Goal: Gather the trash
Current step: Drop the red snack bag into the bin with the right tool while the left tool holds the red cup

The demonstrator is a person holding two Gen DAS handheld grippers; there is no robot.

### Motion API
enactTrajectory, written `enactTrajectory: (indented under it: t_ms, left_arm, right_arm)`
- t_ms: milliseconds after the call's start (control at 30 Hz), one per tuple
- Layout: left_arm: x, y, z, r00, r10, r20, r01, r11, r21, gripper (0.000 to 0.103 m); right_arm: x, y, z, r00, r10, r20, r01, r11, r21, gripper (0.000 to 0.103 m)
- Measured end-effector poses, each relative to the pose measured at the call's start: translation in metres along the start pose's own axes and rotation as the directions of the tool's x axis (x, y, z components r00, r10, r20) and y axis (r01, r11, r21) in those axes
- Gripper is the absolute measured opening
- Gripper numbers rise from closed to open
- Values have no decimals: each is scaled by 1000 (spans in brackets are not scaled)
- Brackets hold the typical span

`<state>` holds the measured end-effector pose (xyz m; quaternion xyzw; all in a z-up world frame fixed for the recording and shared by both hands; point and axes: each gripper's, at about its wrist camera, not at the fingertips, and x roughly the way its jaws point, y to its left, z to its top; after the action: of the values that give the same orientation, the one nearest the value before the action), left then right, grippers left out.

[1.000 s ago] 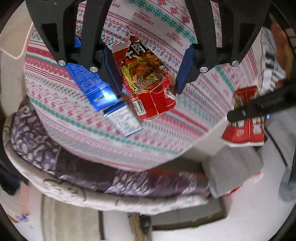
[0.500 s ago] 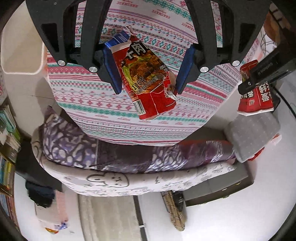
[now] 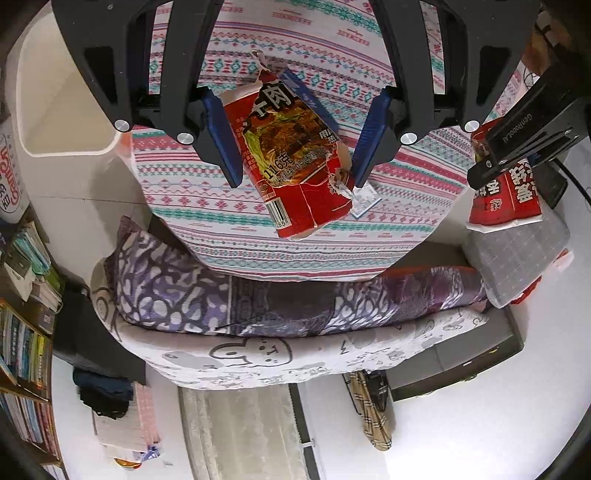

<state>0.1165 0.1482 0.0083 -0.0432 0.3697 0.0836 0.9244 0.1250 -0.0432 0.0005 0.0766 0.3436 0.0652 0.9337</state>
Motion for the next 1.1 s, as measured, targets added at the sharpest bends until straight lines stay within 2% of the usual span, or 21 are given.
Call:
enactTrajectory:
  t_ms: [1100]
  left_arm:
    - [-21,-113,-11,991,-130,18,126,980,153,39]
  right_arm:
    - [-44,-102,-4,990,-137,17,134,983,123,58]
